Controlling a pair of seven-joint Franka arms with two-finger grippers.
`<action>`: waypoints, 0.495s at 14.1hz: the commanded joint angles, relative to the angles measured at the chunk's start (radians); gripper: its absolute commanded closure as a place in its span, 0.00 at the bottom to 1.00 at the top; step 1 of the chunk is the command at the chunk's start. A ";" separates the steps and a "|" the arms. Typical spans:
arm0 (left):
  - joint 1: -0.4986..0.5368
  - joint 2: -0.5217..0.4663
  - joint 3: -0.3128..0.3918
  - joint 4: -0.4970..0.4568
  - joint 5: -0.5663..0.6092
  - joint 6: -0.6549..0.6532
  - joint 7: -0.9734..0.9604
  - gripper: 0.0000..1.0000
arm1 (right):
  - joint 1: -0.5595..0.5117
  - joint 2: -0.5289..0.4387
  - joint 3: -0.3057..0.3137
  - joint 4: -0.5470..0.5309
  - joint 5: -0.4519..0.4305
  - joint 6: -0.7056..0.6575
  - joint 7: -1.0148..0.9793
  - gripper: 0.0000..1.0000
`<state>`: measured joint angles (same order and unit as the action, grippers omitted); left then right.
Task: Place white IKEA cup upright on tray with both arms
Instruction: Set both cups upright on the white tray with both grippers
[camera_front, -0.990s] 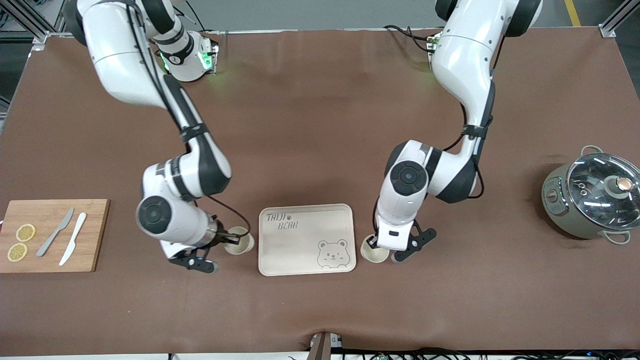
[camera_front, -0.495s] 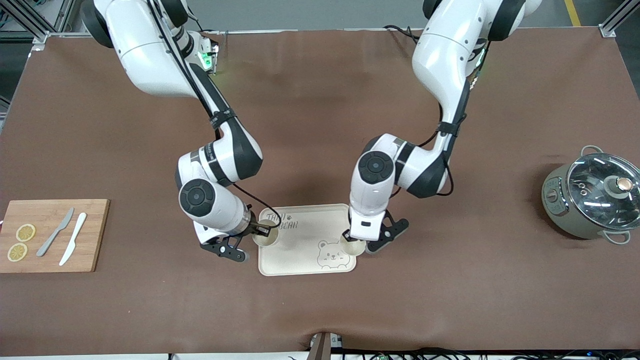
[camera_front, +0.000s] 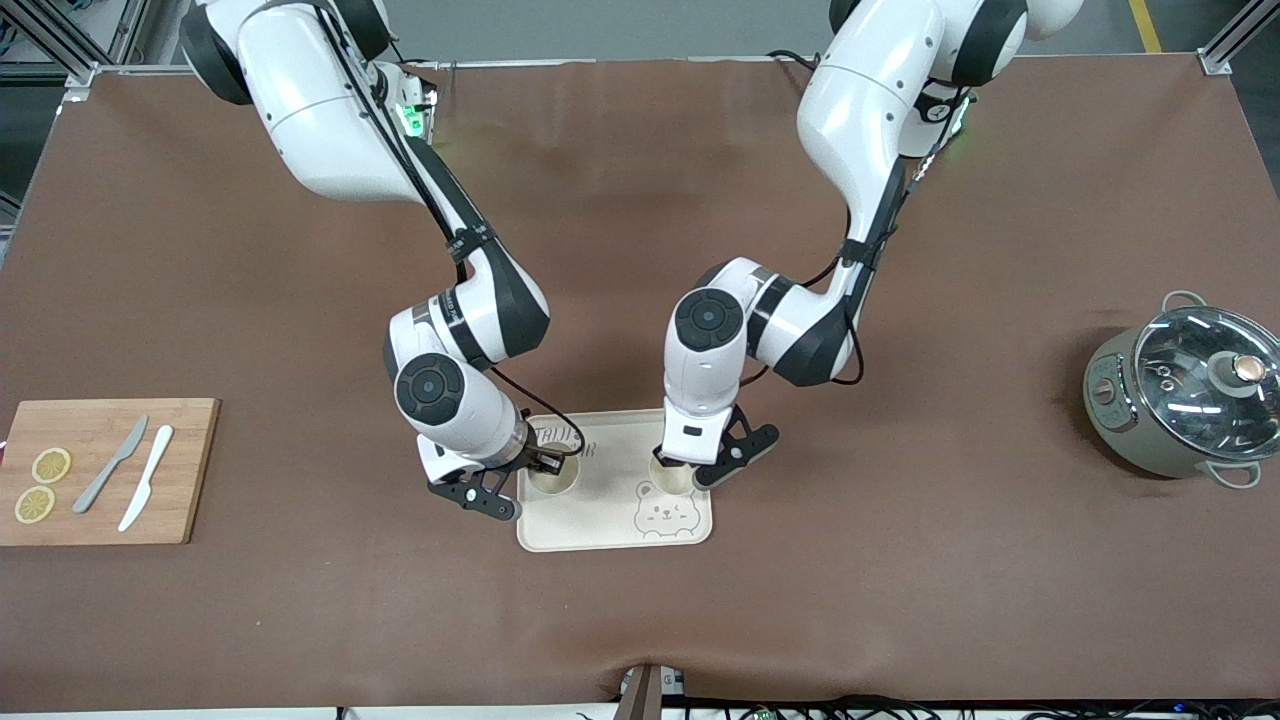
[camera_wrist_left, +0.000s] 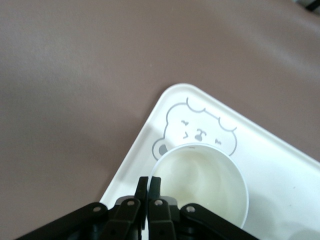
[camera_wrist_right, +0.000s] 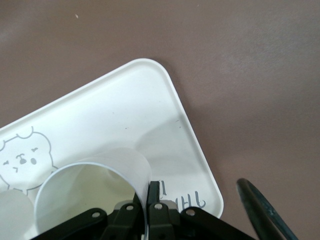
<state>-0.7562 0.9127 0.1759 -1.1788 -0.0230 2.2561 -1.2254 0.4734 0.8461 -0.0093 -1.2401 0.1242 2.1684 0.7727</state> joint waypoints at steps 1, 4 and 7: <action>-0.015 0.034 0.019 0.030 0.014 -0.010 -0.031 1.00 | 0.014 0.017 -0.011 0.002 -0.009 0.018 0.031 1.00; -0.022 0.035 0.019 0.027 0.015 -0.010 -0.029 1.00 | 0.025 0.039 -0.011 0.001 -0.008 0.060 0.037 1.00; -0.018 0.031 0.017 0.027 0.015 -0.010 -0.023 0.66 | 0.025 0.039 -0.011 -0.001 -0.008 0.065 0.042 1.00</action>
<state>-0.7632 0.9382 0.1761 -1.1766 -0.0230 2.2563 -1.2291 0.4863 0.8853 -0.0093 -1.2433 0.1238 2.2270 0.7862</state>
